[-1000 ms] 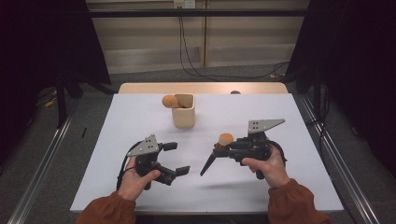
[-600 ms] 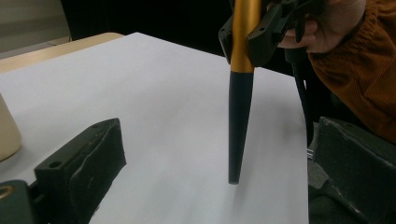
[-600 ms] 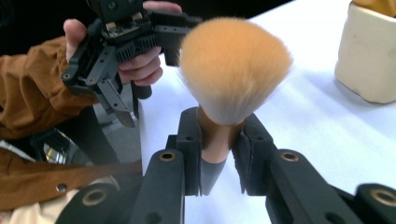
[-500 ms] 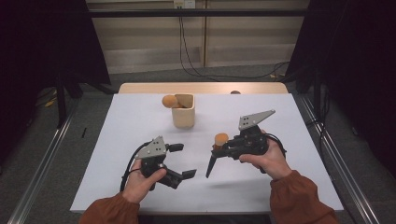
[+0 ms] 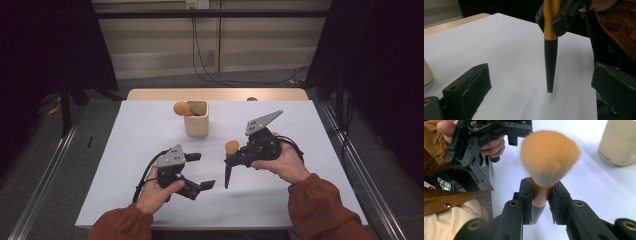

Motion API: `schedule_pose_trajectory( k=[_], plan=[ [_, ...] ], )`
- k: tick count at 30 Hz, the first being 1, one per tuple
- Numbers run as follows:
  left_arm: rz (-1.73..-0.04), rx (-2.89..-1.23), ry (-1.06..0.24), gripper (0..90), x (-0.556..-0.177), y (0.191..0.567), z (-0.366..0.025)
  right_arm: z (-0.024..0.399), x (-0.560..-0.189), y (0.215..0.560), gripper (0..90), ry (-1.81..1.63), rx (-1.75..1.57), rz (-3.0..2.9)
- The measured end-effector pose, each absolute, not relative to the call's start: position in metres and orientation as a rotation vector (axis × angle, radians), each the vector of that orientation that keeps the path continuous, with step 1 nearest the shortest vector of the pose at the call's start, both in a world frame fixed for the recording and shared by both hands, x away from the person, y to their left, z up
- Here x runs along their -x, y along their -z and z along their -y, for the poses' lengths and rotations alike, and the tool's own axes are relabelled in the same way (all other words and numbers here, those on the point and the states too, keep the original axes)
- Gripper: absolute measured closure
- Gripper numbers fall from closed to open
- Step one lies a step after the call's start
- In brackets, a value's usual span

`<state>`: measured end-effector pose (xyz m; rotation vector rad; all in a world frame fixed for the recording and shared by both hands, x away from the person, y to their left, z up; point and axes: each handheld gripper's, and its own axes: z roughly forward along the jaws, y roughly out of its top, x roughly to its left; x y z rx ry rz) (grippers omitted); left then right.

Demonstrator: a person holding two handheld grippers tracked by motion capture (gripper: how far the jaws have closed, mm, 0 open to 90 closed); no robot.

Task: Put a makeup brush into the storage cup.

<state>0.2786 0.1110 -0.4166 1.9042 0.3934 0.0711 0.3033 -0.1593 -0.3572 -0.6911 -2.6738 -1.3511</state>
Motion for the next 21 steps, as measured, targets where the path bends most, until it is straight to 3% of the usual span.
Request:
schedule_pose_trajectory(
  k=[21],
  plan=[
    [-0.413,-1.938,-0.095,4.5,-0.284,0.425,-0.071,0.153,-0.305,0.361,73.8,1.352,0.699,2.662]
  ],
)
